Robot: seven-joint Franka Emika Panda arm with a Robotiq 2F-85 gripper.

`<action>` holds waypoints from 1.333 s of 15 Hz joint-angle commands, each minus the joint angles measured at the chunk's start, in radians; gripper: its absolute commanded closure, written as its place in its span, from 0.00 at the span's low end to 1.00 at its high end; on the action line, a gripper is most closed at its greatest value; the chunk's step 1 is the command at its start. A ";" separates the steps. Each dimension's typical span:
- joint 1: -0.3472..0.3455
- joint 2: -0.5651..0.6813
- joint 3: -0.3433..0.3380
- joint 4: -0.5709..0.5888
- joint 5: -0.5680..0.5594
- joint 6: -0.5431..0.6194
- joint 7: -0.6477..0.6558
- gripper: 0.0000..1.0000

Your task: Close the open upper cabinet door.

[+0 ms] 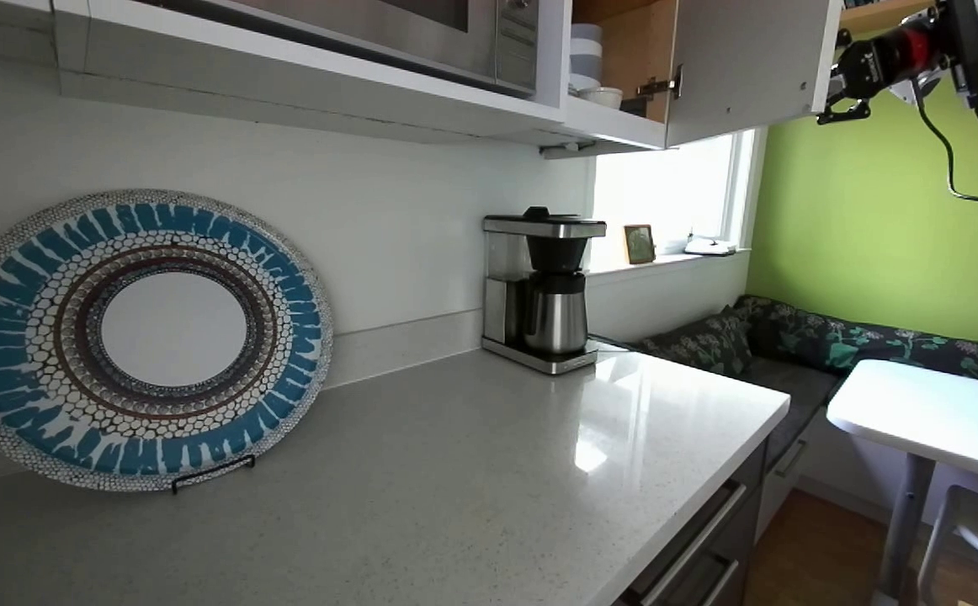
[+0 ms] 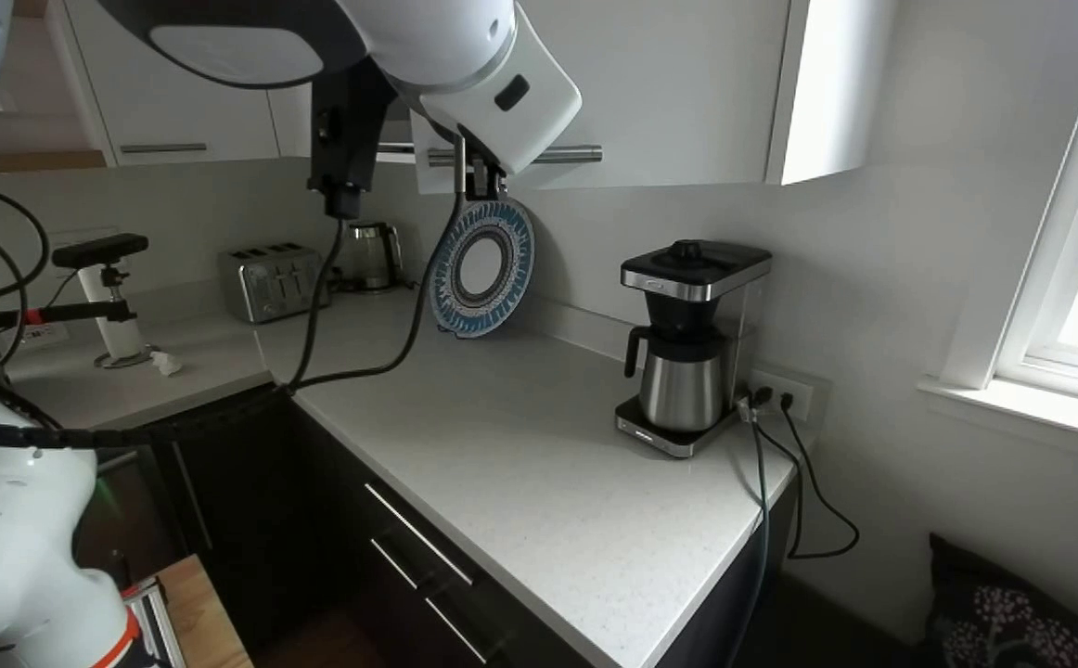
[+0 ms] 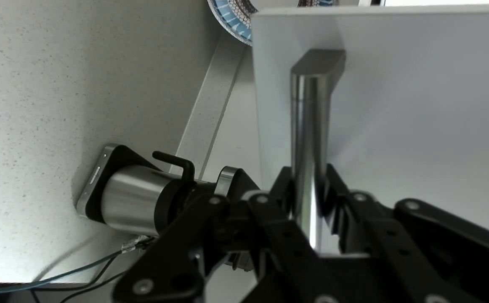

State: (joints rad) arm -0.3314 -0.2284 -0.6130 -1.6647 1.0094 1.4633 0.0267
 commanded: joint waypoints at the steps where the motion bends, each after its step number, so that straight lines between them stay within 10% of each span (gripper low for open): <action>1: -0.024 0.008 0.016 0.007 0.008 -0.009 -0.002 0.79; 3: -0.024 0.008 0.016 0.006 0.008 -0.009 -0.002 0.79; 4: -0.018 0.005 0.024 0.000 0.016 -0.003 -0.001 0.95; 20: 0.064 -0.012 0.337 -0.075 0.086 0.461 0.086 0.95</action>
State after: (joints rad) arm -0.2919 -0.2424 -0.2959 -1.7550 1.0594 1.8517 0.0892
